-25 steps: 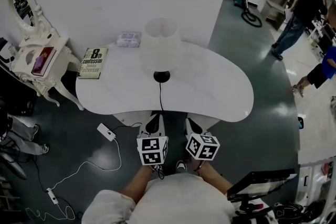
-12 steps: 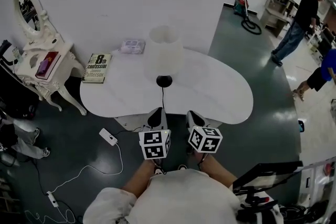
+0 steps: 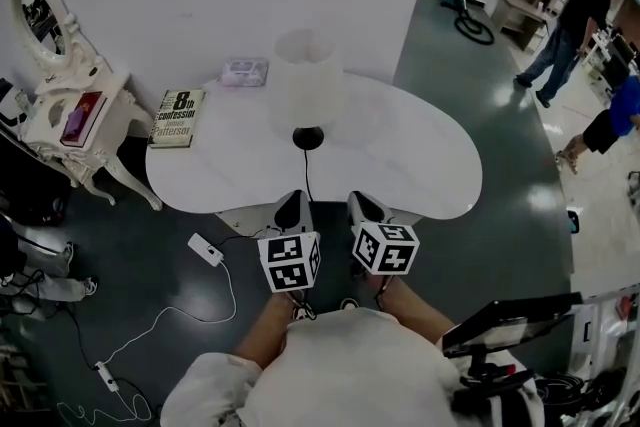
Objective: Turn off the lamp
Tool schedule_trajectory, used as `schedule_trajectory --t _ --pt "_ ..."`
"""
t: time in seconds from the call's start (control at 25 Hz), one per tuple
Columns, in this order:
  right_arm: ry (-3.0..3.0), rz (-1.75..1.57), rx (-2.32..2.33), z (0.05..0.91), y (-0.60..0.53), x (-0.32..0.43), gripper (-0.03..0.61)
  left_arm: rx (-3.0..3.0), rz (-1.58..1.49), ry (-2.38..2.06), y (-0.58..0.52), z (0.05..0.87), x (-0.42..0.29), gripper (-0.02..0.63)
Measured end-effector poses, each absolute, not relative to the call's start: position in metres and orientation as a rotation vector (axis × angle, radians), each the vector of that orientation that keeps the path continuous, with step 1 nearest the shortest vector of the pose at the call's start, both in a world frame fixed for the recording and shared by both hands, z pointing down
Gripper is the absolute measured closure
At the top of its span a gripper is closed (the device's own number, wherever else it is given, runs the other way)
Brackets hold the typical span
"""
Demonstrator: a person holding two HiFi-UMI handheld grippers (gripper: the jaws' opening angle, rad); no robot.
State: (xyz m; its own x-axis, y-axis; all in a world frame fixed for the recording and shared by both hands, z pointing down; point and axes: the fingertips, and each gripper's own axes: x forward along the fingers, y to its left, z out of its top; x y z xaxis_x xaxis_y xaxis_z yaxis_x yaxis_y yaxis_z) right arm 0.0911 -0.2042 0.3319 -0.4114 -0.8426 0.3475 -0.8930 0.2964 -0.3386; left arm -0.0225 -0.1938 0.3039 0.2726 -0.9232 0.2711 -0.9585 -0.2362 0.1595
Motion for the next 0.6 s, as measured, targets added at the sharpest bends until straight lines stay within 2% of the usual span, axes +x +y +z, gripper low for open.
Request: schedule_trajectory --t 0.6 --pt "-2.482 0.705 1.560 0.331 -0.205 0.076 0.580 2.228 0.183 -1.728 -0.200 0.310 -0.023 0.606"
